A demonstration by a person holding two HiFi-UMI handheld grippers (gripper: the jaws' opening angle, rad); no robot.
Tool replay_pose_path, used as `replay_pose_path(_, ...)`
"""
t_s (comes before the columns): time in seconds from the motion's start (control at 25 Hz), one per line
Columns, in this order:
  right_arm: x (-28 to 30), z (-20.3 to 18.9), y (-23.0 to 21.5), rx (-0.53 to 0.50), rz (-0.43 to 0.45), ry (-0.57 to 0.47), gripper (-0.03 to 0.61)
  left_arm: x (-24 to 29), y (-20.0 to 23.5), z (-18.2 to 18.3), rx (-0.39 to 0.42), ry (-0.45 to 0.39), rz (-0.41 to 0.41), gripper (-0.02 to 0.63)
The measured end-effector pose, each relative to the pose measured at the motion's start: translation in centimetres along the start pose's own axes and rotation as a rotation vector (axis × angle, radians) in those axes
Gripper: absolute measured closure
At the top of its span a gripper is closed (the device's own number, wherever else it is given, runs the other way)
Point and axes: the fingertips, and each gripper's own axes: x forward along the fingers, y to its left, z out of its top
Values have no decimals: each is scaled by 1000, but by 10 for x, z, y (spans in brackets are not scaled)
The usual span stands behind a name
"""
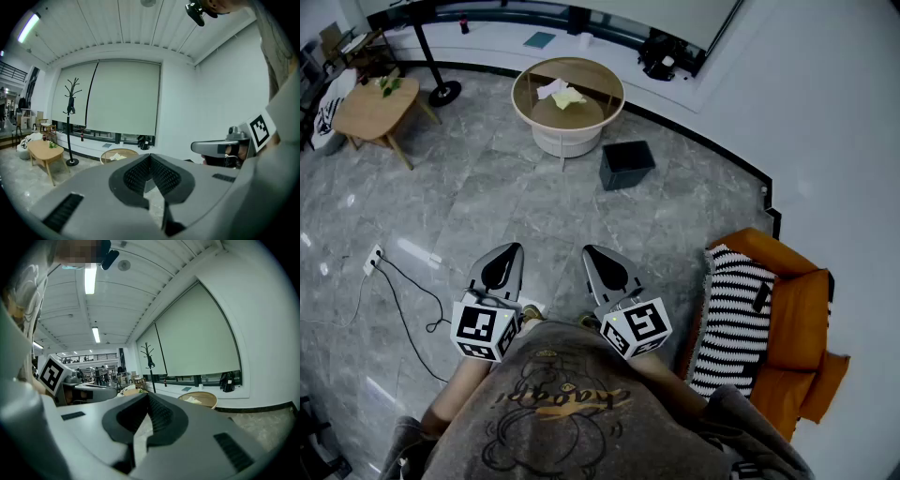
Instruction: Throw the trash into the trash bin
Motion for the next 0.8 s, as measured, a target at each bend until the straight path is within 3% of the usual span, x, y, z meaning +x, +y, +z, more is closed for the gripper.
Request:
replay_pose_path(0.36,21,0,5,34,34,-2,560,7,22,-1,-2,12,-8,594)
replay_pose_path(0.8,56,-1,31,50,-39,-63,560,0,77,-8,13,16,-76,594)
